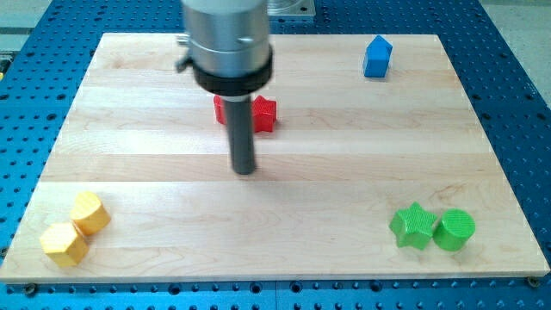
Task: Slide the green circle between the green star and blue blocks
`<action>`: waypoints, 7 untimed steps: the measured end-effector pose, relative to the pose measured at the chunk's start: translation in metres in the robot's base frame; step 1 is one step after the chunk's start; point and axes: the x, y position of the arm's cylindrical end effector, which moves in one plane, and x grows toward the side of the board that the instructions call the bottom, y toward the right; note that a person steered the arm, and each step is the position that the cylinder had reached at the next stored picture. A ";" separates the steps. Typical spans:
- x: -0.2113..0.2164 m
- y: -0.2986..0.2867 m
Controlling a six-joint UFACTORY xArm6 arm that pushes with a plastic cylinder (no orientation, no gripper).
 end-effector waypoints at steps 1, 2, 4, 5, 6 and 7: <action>-0.045 0.033; -0.068 0.014; -0.057 0.024; 0.000 0.047; 0.085 0.047; 0.136 0.077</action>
